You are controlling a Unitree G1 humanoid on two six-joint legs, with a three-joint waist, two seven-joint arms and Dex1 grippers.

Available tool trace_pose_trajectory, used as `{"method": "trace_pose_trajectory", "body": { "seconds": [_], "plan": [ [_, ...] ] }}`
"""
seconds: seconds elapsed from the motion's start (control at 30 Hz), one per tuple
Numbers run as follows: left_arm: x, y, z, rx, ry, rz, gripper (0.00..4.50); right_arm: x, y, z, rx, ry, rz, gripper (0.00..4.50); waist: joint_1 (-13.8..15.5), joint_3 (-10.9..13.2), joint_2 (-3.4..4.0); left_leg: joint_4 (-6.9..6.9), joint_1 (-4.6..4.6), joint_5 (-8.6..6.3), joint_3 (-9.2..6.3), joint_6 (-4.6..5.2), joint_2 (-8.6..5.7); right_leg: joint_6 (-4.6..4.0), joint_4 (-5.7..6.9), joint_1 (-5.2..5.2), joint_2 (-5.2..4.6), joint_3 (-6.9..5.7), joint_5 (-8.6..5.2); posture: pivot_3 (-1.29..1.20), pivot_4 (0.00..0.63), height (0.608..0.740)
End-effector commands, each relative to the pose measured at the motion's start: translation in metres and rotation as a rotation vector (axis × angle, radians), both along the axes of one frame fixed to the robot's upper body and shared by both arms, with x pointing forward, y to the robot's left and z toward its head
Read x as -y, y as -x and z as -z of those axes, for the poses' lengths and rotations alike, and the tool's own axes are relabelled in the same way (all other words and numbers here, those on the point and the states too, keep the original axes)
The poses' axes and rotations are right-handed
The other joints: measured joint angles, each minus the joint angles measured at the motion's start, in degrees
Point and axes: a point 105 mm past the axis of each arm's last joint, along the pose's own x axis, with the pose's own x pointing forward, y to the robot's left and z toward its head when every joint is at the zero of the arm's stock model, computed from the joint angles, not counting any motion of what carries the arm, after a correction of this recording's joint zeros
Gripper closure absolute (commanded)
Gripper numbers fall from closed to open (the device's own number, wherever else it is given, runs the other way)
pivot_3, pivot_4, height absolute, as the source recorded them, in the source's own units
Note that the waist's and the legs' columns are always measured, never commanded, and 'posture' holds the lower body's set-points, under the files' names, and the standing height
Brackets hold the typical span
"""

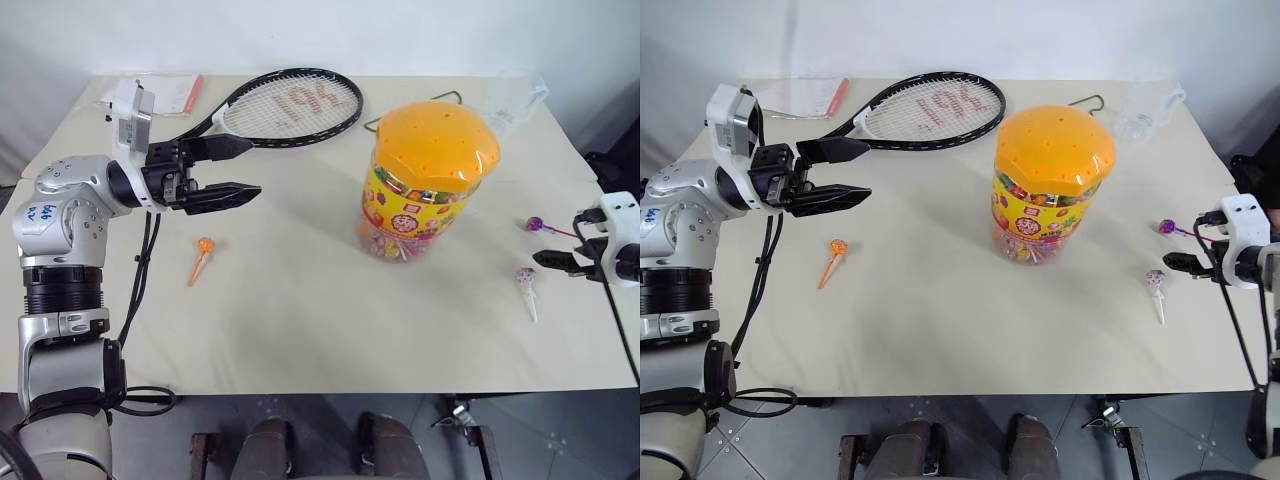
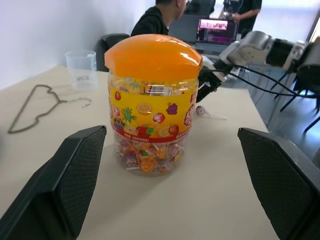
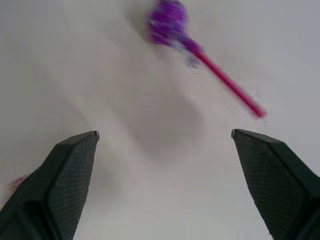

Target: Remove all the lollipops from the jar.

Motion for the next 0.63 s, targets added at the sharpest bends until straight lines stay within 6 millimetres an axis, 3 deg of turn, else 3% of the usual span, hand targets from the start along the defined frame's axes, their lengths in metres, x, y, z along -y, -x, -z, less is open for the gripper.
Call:
{"method": "trace_pose_trajectory", "body": {
  "seconds": [0.03, 0.17, 0.3, 0.47, 0.63],
  "plan": [
    [-0.016, -0.005, -0.006, 0.011, 0.004, -0.125, 0.0, -0.034, 0.018, -0.05, 0.162, -0.039, -0.213, 0.01, -0.03, 0.0, 0.0, 0.0, 0.0, 0.0, -0.01, 0.0, 0.0, 0.0, 0.0, 0.0, 0.0, -0.01, 0.0, 0.0, 0.15, 0.74],
    [-0.028, -0.003, 0.012, -0.043, -0.01, -0.157, 0.0, -0.075, 0.044, -0.059, 0.225, -0.082, -0.481, 0.01, -0.04, 0.0, 0.0, -0.02, 0.08, 0.0, 0.02, 0.0, 0.0, 0.0, 0.03, 0.01, 0.0, 0.01, 0.0, 0.0, 0.15, 0.74],
    [-0.041, 0.008, 0.048, -0.082, -0.085, -0.162, 0.0, -0.113, 0.063, -0.046, 0.275, -0.06, -0.744, 0.01, 0.15, 0.0, 0.0, 0.0, 0.13, 0.0, 0.02, 0.0, 0.0, 0.0, 0.02, 0.08, 0.0, 0.01, 0.0, 0.0, 0.15, 0.74],
    [-0.048, 0.017, 0.063, -0.125, -0.079, -0.158, 0.0, -0.124, 0.07, -0.031, 0.287, -0.046, -0.842, 0.01, 1.24, -0.01, -0.03, 0.08, 0.1, 0.0, 0.01, 0.0, -0.01, 0.0, 0.02, 0.1, 0.0, 0.01, 0.0, 0.0, 0.15, 0.74],
    [-0.058, 0.022, 0.065, -0.103, -0.093, -0.191, 0.0, -0.121, 0.074, -0.009, 0.277, -0.035, -0.851, 0.01, 1.58, -0.01, -0.03, 0.08, 0.14, 0.0, -0.02, 0.0, 0.0, 0.0, 0.02, 0.16, 0.0, -0.01, 0.0, 0.0, 0.15, 0.74]
  ]
}}
